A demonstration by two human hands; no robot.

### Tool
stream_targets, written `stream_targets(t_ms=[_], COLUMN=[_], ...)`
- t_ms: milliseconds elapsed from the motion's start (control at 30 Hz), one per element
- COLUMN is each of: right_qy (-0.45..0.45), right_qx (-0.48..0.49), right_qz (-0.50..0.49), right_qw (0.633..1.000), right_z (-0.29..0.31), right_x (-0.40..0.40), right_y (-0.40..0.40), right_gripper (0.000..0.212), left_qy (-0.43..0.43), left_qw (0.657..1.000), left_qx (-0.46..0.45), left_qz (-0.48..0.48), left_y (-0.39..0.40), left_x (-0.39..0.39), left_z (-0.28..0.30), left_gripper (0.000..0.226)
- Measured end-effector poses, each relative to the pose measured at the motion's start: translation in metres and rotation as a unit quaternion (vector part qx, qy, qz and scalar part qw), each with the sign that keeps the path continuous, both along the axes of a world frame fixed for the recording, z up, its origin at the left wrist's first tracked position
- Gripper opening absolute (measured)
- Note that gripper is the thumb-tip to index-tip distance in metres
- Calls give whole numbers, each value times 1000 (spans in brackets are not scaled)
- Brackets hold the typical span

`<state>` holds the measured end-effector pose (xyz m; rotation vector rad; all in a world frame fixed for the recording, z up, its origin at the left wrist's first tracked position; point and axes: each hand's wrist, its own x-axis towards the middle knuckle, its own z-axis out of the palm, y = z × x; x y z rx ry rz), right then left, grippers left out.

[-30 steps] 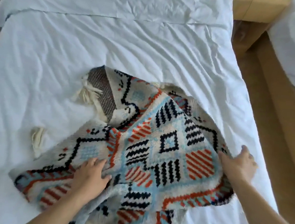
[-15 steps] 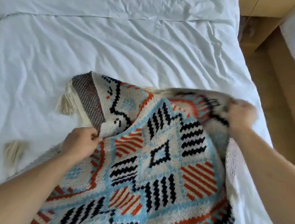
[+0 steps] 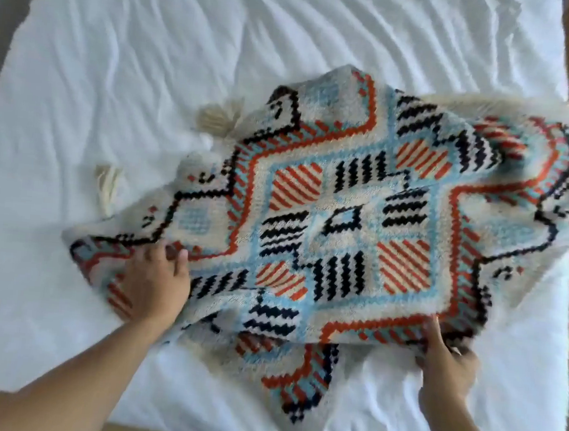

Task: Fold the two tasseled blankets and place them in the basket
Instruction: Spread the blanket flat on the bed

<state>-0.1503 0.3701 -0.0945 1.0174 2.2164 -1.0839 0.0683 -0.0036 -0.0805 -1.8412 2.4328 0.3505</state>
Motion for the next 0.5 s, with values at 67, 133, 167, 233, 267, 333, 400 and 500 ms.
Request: stream_targets(t_ms=[67, 133, 167, 233, 267, 333, 400, 500], right_qy=[-61, -146, -173, -178, -170, -156, -146, -157], right_qx=[-59, -131, -140, -119, -101, -86, -61, -24], right_qz=[47, 113, 150, 213, 228, 246, 281, 271], right_qw=[995, 974, 963, 954, 954, 953, 947, 949], right_z=[10, 22, 19, 14, 11, 8, 4, 0], right_x=[62, 111, 129, 153, 161, 177, 202, 251], right_y=[-27, -56, -65, -86, -95, -110, -127, -166], right_gripper=[90, 57, 49, 46, 43, 27, 10, 19], left_qy=[55, 95, 111, 212, 279, 372, 374, 313], left_qw=[993, 962, 925, 816, 771, 720, 716, 768], left_qx=[-27, -1, 34, 144, 209, 331, 402, 417], left_qz=[98, 255, 361, 518, 533, 484, 431, 371], left_y=[28, 42, 40, 26, 14, -15, -48, -102], left_x=[45, 80, 95, 113, 116, 115, 103, 75], left_z=[3, 1, -3, -5, -3, 1, -1, 7], left_gripper=[44, 54, 62, 72, 66, 37, 26, 35])
